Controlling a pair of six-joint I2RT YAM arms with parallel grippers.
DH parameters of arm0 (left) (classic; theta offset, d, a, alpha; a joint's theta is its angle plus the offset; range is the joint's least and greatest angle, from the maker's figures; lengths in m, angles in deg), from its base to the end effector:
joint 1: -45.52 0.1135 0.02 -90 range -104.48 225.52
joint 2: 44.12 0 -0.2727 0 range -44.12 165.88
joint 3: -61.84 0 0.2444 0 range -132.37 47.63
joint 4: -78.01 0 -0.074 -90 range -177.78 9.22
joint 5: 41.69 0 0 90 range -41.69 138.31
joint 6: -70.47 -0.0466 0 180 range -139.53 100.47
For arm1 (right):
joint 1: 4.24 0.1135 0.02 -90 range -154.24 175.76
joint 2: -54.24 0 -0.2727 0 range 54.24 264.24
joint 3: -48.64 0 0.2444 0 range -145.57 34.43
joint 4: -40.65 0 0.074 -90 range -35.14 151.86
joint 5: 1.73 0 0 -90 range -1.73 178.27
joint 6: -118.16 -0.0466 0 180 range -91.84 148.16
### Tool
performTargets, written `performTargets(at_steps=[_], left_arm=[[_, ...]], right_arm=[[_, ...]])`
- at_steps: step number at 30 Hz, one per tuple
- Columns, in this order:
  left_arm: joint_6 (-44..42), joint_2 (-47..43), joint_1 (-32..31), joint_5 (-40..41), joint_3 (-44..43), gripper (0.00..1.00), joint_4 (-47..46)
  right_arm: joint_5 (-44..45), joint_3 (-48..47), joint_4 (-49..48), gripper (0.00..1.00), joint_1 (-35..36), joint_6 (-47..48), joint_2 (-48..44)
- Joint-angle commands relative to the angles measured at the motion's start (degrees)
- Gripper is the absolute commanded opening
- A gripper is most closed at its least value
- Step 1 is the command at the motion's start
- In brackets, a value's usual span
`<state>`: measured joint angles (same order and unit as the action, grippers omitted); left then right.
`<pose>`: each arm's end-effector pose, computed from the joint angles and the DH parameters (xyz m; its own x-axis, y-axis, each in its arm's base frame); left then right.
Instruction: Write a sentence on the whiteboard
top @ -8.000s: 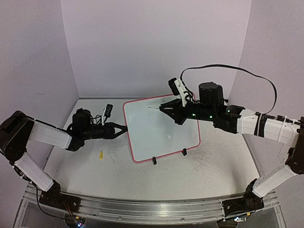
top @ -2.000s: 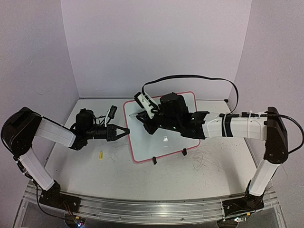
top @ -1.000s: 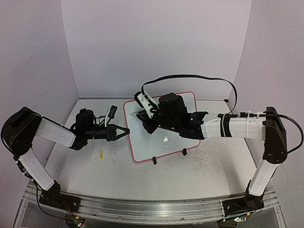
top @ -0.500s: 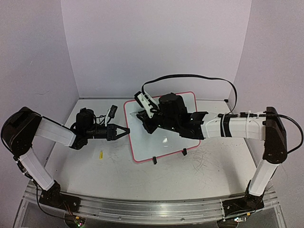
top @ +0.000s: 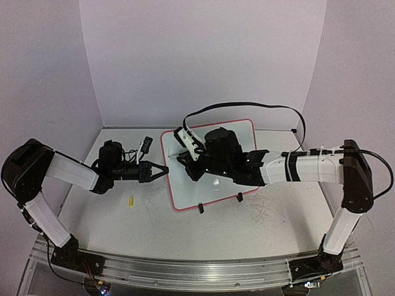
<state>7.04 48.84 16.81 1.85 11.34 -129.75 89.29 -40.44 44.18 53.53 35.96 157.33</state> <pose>0.2618 -0.1819 0.1939 -0.6221 -0.0106 -0.7828 0.7464 0.2936 -0.5972 0.2321 0.3666 0.2836 -0.0457 -0.3269 -0.9440 -0.8508 0.5079 -0.1347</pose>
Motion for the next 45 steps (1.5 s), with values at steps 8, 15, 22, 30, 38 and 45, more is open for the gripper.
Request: performTargets(at_steps=[8, 15, 22, 30, 38, 45], left_arm=[[-0.1, -1.4, -0.1, -1.5, -2.1, 0.0, -0.9], [-0.2, -1.4, -0.1, -1.4, -1.9, 0.0, -0.9], [-0.4, -1.4, -0.1, -1.4, -1.8, 0.0, -0.9], [-0.5, -1.6, -0.2, -1.4, -1.6, 0.0, -0.8], [-0.6, -1.2, -0.1, -1.6, -2.0, 0.0, -0.8], [-0.5, -1.3, -0.1, -1.6, -2.0, 0.0, -0.8]], right_arm=[[-0.2, 0.8, -0.4, 0.0, 0.7, -2.0, -1.6], [-1.9, 1.3, -3.3, 0.0, 0.7, -3.2, -5.8], [-1.0, 0.5, -3.5, 0.0, 0.4, -3.5, -4.1], [0.3, -0.5, -3.4, 0.0, 0.0, -3.6, -2.4], [-0.5, -1.0, -3.0, 0.0, -0.1, -3.6, -1.3], [-0.5, -1.2, -2.9, 0.0, -0.1, -3.3, -0.8]])
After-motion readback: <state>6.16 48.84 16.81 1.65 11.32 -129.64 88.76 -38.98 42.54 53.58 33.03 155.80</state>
